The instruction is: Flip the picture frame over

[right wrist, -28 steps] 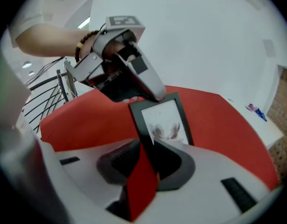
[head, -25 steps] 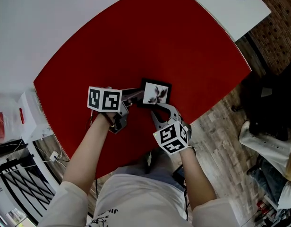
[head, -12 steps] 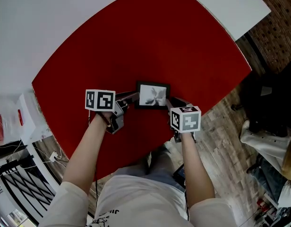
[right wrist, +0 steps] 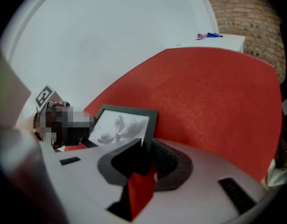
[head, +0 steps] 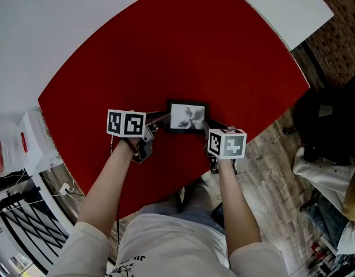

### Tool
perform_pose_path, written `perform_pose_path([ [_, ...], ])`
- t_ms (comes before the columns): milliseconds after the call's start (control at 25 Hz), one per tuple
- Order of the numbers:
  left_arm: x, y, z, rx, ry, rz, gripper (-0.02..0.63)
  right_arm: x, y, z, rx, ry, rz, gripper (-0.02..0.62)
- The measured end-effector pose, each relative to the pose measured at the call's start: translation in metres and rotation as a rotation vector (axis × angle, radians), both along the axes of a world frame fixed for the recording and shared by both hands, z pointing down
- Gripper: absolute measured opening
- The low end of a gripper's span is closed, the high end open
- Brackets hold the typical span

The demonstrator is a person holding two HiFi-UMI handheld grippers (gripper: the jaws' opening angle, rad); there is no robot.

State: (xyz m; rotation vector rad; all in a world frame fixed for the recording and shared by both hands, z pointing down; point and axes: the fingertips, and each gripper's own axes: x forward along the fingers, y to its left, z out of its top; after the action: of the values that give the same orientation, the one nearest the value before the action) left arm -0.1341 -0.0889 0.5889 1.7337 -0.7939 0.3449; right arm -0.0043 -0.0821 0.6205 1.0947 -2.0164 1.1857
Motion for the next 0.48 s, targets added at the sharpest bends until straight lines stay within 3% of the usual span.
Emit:
perform_pose_path([
  [160, -0.005, 0.000, 0.008, 0.009, -0.069, -0.006, 0.086, 0.000, -0.002, -0.001, 0.024, 0.066, -0.009, 0.071],
  [360, -0.010, 0.001, 0.019, 0.035, -0.223, 0.025, 0.080, -0.001, -0.002, 0.000, 0.047, 0.114, -0.025, 0.071],
  [480, -0.011, 0.001, 0.027, 0.023, -0.240, 0.022, 0.074, -0.001, -0.004, 0.003, 0.055, 0.124, -0.028, 0.071],
])
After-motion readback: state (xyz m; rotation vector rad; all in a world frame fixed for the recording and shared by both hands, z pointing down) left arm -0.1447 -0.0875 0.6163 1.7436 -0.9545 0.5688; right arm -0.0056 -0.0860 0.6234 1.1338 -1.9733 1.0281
